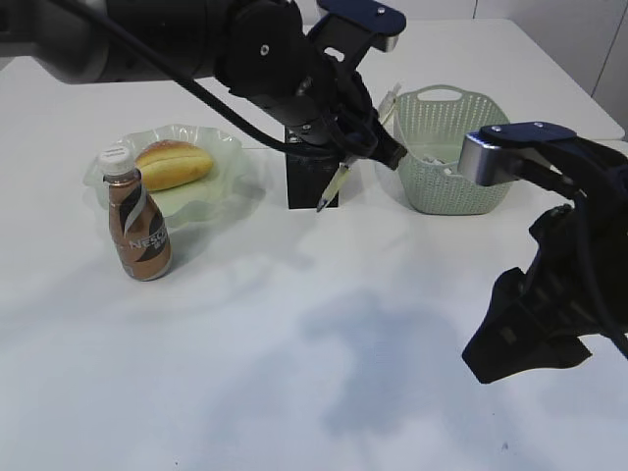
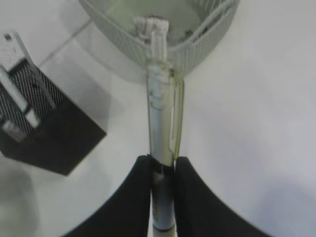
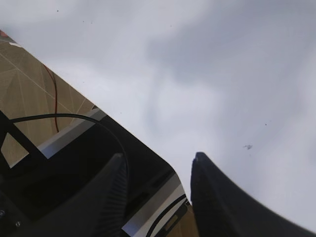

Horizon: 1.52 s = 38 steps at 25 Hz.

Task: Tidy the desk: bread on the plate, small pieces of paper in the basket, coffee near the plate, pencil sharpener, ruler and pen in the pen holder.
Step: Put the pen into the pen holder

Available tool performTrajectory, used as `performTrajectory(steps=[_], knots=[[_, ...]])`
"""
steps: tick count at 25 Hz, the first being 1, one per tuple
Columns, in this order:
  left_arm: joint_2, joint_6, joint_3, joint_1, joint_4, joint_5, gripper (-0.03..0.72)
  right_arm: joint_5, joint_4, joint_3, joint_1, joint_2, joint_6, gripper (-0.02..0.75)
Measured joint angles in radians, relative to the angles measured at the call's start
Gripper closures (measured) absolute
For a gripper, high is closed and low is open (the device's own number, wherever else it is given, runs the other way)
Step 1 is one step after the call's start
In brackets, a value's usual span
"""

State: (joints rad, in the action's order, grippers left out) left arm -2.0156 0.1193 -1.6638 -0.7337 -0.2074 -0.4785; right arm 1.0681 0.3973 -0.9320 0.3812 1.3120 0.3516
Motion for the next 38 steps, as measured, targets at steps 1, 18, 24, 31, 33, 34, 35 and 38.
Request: performTrajectory(steps=[1,18,24,31,33,34,35,38], knots=[[0.0,0.001,0.0,0.0,-0.01,0.032,0.621,0.0,0.0,0.0,0.0,0.0,0.0,0.387],[0.001,0.043,0.0,0.151,0.007,0.441,0.621,0.0,0.0,0.0,0.0,0.0,0.0,0.387],[0.001,0.043,0.0,0.163,0.007,0.593,0.621,0.0,0.0,0.0,0.0,0.0,0.002,0.387],[-0.056,0.043,0.0,0.189,0.061,0.718,0.621,0.0,0.0,0.0,0.0,-0.002,0.013,0.387],[-0.078,0.045,0.0,0.196,0.08,0.74,0.621,0.0,0.0,0.0,0.0,-0.002,0.015,0.387],[-0.082,0.045,0.0,0.201,0.084,0.751,0.621,0.0,0.0,0.0,0.0,-0.002,0.015,0.387],[-0.09,0.045,0.0,0.205,0.086,0.761,0.621,0.0,0.0,0.0,0.0,-0.002,0.016,0.387],[-0.107,0.045,0.0,0.217,0.095,0.798,0.621,0.0,0.0,0.0,0.0,-0.002,0.017,0.387]])
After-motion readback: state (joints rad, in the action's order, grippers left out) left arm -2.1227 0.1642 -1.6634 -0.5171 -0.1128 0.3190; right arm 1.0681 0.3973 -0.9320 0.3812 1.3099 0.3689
